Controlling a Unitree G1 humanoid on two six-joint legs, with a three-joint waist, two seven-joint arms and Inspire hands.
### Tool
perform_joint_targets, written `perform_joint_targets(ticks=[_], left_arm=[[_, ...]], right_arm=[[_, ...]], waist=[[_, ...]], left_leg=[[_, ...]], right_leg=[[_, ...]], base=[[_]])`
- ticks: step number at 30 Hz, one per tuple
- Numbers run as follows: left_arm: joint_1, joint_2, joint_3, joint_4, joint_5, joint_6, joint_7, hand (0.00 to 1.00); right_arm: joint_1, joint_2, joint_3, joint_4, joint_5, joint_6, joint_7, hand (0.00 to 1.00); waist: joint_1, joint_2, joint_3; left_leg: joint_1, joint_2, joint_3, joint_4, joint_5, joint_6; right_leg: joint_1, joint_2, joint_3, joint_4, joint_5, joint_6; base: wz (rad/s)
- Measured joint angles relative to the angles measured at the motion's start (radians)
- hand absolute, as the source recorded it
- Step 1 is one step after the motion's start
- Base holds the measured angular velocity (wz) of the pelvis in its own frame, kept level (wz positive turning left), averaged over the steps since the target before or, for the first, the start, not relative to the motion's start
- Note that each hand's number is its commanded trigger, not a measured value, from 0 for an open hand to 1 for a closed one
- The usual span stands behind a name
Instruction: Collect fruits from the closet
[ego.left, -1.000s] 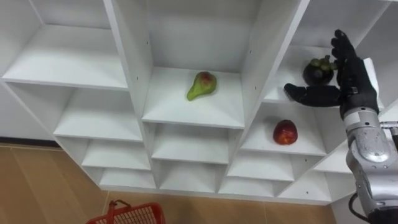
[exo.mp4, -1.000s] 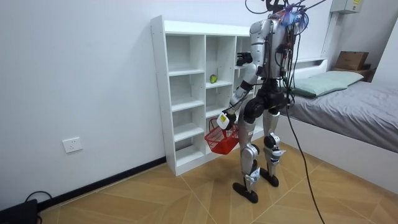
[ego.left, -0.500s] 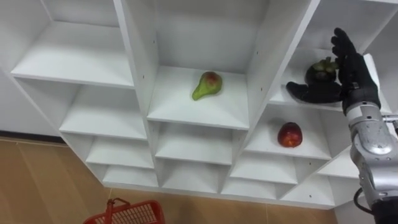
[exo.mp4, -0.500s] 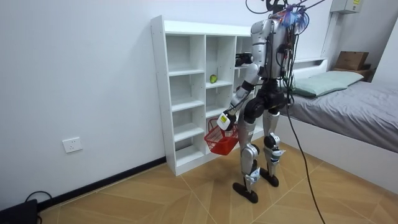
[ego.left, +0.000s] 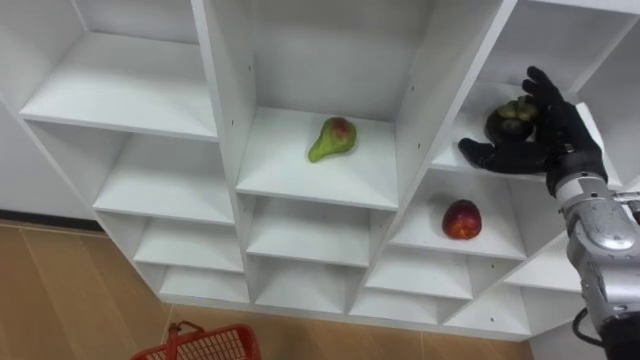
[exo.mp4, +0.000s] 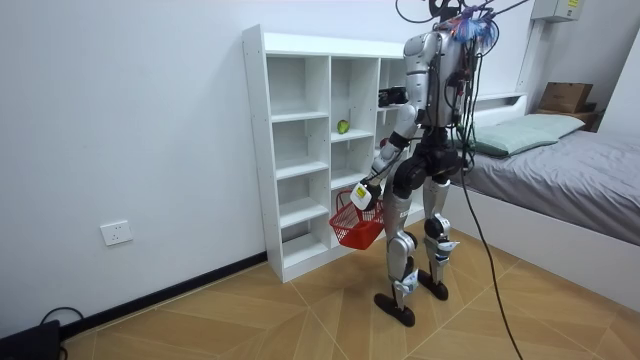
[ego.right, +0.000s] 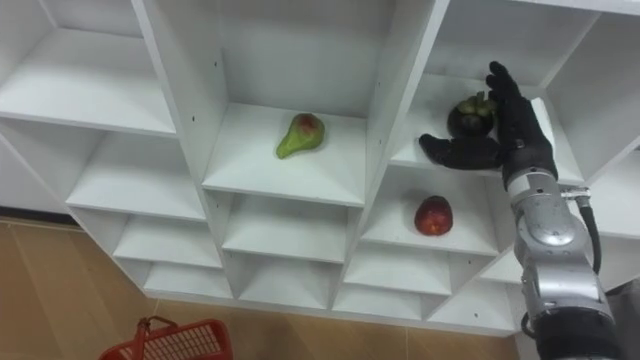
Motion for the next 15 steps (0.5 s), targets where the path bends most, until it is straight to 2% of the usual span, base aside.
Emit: perform_joint_targets(ticks=[15], left_arm=[[0.003, 0.000, -0.005, 0.006, -0.001, 0.002, 0.002, 1.00]], right_arm=[[-0.007, 0.000, -0.028, 0.043, -0.020, -0.003, 0.054, 0.00]], waist=[[0.000, 0.006, 0.0062]], left_leg=[[0.009, 0.000, -0.002, -0.001, 0.000, 0.000]], right_leg=[[0.015, 0.000, 0.000, -0.001, 0.000, 0.000]], base=[[0.00]])
